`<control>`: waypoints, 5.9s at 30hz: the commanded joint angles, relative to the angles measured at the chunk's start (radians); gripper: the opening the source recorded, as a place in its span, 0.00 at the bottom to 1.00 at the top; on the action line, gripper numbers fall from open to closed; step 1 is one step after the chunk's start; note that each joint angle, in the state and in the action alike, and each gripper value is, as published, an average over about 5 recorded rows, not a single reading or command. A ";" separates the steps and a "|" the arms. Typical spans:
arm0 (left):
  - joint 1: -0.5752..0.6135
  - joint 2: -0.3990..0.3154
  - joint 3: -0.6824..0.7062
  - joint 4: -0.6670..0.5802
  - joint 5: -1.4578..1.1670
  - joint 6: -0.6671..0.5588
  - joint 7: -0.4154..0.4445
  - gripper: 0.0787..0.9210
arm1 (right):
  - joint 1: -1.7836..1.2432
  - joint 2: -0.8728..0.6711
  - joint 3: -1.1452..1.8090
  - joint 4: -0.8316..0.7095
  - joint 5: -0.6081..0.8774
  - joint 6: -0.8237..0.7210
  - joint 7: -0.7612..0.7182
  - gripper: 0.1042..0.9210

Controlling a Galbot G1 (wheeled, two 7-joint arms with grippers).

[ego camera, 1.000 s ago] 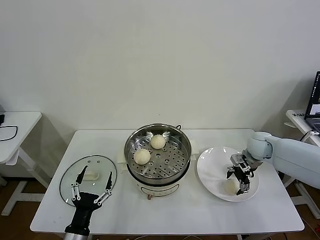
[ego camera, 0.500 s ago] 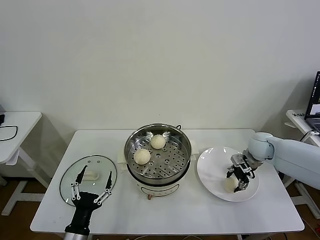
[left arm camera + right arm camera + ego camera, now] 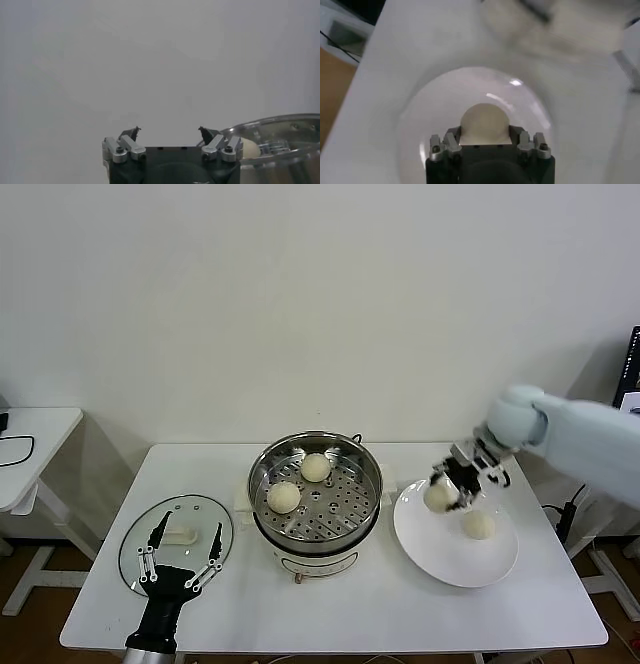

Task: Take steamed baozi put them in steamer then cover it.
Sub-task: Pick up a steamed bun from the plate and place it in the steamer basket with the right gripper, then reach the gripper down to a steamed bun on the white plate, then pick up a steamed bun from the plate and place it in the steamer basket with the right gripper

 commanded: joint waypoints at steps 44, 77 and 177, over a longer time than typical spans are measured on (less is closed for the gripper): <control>-0.007 -0.004 -0.008 0.011 -0.008 -0.009 -0.009 0.88 | -0.102 0.479 0.017 0.070 -0.432 0.566 0.016 0.69; -0.023 0.012 0.001 0.019 -0.012 -0.008 -0.009 0.88 | -0.004 0.159 0.181 -0.431 0.121 -0.072 -0.150 0.88; -0.035 0.019 0.000 0.020 -0.010 -0.009 -0.014 0.88 | 0.196 0.445 -0.199 -0.081 0.424 -0.362 -0.056 0.70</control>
